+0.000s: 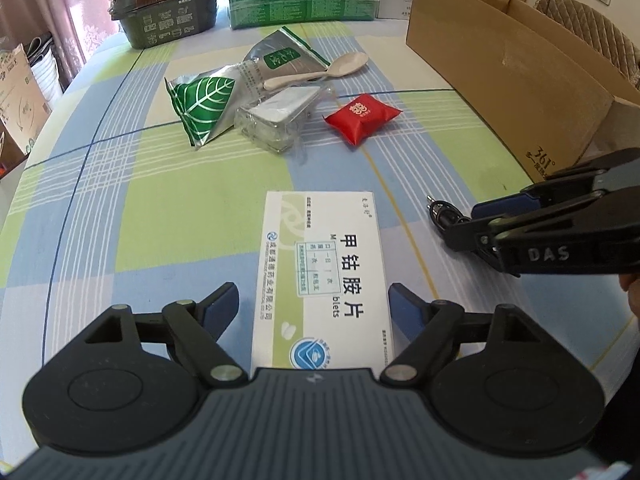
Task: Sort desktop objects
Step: 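Grasp the white medicine box with the left tool while the right tool holds the cable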
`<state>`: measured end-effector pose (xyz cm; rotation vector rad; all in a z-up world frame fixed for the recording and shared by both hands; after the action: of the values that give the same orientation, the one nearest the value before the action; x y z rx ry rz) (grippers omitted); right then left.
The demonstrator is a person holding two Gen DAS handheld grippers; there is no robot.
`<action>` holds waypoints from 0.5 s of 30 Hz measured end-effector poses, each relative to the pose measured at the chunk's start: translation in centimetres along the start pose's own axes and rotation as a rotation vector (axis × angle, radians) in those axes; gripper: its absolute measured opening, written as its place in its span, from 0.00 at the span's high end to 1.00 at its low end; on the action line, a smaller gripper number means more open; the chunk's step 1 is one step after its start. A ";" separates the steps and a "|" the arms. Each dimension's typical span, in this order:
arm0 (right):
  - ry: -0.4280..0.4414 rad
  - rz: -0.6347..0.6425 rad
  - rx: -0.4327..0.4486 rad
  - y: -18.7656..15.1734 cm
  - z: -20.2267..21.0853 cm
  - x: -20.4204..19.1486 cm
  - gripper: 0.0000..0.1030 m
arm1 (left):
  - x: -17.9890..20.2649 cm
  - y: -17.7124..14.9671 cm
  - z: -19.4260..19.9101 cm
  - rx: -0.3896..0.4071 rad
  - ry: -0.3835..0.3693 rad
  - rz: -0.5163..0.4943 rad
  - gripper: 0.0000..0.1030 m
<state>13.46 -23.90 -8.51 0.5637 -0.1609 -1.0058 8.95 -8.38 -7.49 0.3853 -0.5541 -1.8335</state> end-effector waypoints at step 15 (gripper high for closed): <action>-0.025 0.019 0.000 0.1 0.1 -0.1 0.81 | 0.2 1.4 -2.0 -0.002 -0.013 -0.025 0.24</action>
<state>13.41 -23.85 -8.36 0.5492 -0.1886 -0.9944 11.01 -9.34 -8.39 0.3812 -0.5583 -1.8618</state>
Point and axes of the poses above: each gripper's, at about its wrist camera, not at the fingertips, and z roughly against the way its jaws point, x to its right, y to its top, the point moved 1 cm from there along -z, roughly the way its jaws point, and after that the axes turned 1 degree about -x, right-handed, at the moved point
